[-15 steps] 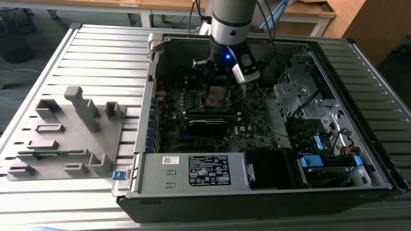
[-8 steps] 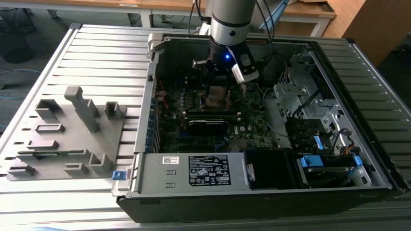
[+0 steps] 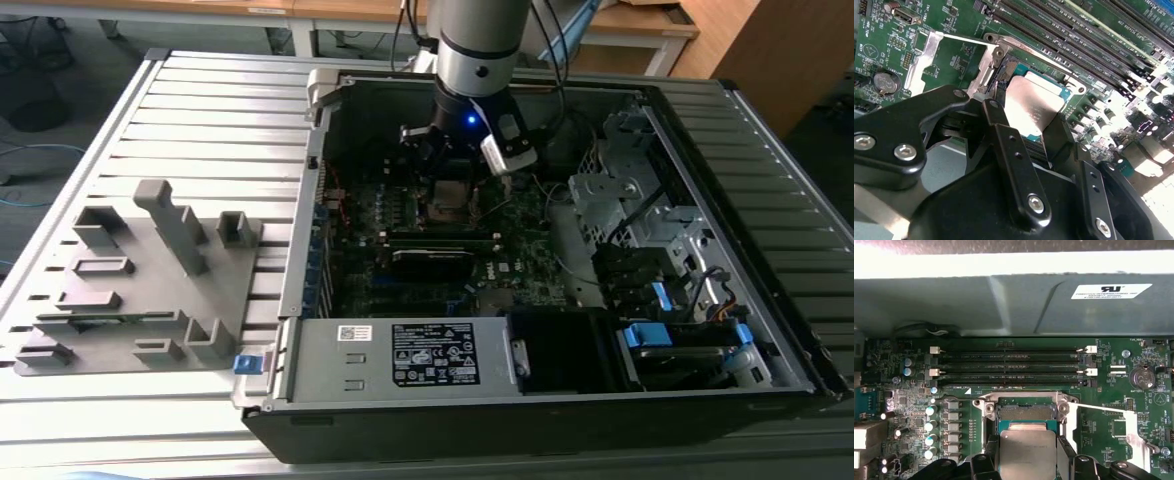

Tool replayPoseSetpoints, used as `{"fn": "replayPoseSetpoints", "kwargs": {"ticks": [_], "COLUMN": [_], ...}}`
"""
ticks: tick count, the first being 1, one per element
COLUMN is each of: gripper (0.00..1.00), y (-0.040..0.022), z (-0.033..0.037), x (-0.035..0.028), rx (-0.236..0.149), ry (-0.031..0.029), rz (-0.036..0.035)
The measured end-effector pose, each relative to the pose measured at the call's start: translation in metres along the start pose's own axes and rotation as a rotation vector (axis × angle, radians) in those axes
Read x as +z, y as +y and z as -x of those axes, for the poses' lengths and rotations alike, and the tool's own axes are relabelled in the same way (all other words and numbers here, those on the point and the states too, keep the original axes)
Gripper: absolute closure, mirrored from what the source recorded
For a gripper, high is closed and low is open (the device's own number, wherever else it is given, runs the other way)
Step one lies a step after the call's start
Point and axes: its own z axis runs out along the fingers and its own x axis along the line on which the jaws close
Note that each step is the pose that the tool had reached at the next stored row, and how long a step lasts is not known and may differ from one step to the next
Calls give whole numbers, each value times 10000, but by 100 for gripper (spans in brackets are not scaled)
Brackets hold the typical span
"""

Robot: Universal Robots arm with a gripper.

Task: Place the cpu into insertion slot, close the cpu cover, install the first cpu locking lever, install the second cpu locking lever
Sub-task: 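Place the cpu into insertion slot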

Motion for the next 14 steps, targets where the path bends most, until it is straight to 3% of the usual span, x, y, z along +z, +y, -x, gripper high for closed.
{"fn": "replayPoseSetpoints", "kwargs": {"ticks": [14], "gripper": [46], "y": [-1], "z": [0], "x": [24], "rx": [-29], "ry": [1], "rz": [0]}}
